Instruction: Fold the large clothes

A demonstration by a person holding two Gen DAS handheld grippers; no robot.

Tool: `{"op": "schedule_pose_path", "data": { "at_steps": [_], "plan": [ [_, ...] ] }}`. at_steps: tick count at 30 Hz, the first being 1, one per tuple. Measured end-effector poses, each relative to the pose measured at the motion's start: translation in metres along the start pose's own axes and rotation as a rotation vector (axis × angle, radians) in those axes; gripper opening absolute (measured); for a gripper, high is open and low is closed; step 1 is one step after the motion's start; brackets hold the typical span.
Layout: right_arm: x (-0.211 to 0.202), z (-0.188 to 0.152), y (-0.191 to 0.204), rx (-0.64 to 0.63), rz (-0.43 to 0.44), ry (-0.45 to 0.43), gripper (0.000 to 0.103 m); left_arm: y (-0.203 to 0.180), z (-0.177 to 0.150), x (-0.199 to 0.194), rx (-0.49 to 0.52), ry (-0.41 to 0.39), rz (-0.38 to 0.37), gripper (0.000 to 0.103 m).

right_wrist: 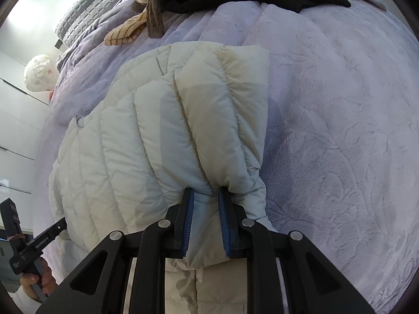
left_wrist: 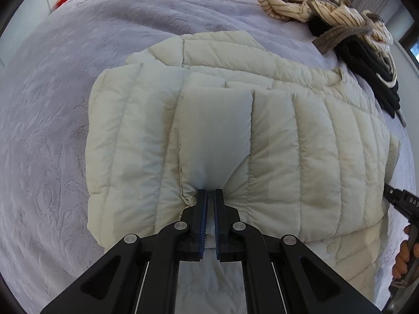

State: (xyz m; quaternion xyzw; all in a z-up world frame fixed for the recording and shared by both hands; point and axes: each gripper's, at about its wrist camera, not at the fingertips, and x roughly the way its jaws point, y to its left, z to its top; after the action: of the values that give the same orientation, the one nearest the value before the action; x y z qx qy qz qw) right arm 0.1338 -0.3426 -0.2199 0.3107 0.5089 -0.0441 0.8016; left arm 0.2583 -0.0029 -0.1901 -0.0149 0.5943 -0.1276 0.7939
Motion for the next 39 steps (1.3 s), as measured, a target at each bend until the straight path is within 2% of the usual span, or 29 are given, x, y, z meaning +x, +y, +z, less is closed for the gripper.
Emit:
{"op": "schedule_pose_path", "data": {
  "at_steps": [6,11,12,13,15,17,19,20,22,26,30,32,36,39],
  "plan": [
    [-0.02,0.003,0.009,-0.009,0.004,-0.017,0.022,0.001,0.008,-0.021,-0.015,-0.012,-0.006,0.006],
    [-0.045,-0.003,0.014,0.014,0.043,-0.021,0.023,0.003,-0.002,-0.042,-0.013,-0.008,0.006,0.006],
    [-0.049,-0.005,0.014,0.024,0.054,-0.016,0.029,0.003,-0.006,-0.048,-0.011,-0.007,0.015,0.006],
    [-0.053,-0.008,0.015,0.036,0.068,-0.007,0.042,0.003,-0.01,-0.053,-0.009,-0.008,0.023,0.006],
    [-0.06,-0.016,0.016,0.055,0.093,0.005,0.055,0.002,-0.019,-0.064,0.0,-0.008,0.036,0.006],
    [-0.067,-0.027,0.02,0.058,0.107,0.018,0.055,0.006,-0.029,-0.074,0.004,-0.004,0.035,0.009],
    [-0.073,-0.038,0.024,0.058,0.113,0.031,0.055,0.008,-0.037,-0.082,0.007,0.007,0.03,0.061],
    [-0.076,-0.042,0.025,0.059,0.116,0.036,0.055,0.01,-0.04,-0.086,-0.002,0.003,0.036,0.092],
    [-0.081,-0.052,0.027,0.065,0.12,0.048,0.057,0.008,-0.046,-0.097,0.001,-0.027,0.037,0.094],
    [-0.092,-0.074,0.028,0.088,0.116,0.067,0.06,0.007,-0.058,-0.111,0.02,-0.004,0.038,0.094],
    [-0.105,-0.091,0.026,0.099,0.107,0.077,0.07,0.007,-0.07,-0.125,0.043,0.0,0.052,0.094],
    [-0.112,-0.099,0.025,0.101,0.112,0.081,0.079,0.01,-0.078,-0.129,0.038,0.018,0.043,0.094],
    [-0.125,-0.115,0.024,0.099,0.118,0.089,0.089,0.02,-0.097,-0.136,0.023,0.06,0.03,0.094],
    [-0.134,-0.126,0.025,0.088,0.12,0.088,0.09,0.025,-0.111,-0.141,0.025,0.069,0.049,0.094]
  ]
}}
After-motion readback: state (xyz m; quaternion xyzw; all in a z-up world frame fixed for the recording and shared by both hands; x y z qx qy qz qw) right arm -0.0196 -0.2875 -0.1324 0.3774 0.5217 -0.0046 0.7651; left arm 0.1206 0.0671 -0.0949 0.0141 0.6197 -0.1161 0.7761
